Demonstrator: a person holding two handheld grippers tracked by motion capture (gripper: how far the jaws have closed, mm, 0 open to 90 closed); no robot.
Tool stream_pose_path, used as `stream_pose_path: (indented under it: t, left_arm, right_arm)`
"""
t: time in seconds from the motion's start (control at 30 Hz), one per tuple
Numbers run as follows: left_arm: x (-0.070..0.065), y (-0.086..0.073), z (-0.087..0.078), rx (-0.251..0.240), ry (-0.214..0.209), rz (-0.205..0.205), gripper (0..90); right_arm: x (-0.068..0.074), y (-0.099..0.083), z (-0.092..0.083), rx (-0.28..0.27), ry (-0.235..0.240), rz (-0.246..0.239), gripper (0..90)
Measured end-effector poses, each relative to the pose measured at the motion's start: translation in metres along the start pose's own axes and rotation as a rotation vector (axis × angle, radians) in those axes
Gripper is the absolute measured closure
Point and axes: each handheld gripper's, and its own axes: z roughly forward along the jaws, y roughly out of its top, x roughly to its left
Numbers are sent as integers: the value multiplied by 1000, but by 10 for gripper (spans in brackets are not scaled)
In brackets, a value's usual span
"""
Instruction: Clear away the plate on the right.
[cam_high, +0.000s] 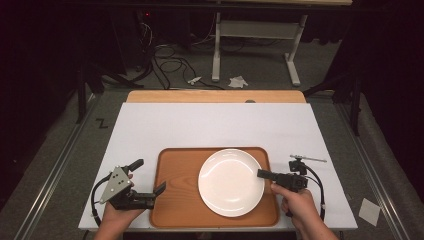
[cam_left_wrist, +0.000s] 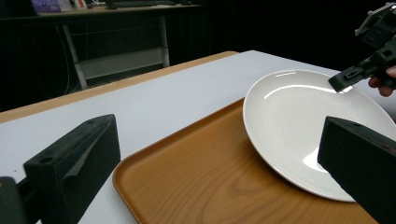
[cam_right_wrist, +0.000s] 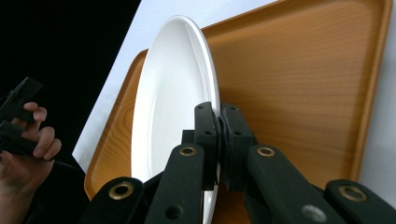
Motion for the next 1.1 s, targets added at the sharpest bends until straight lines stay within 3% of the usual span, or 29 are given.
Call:
stream_pose_path:
  t: [0.4, 0.87, 1.1]
  left_arm:
    - [-2, -1, 4, 18, -16, 11, 1]
    - [-2, -3, 7, 36, -25, 0, 1]
    - [-2, -2, 6, 37, -27, 4, 1]
  right_arm:
    - [-7, 1, 6, 54, -91, -24, 850]
    - [-15, 1, 12, 105, -132, -8, 818]
    - [-13, -1, 17, 128, -194, -51, 775]
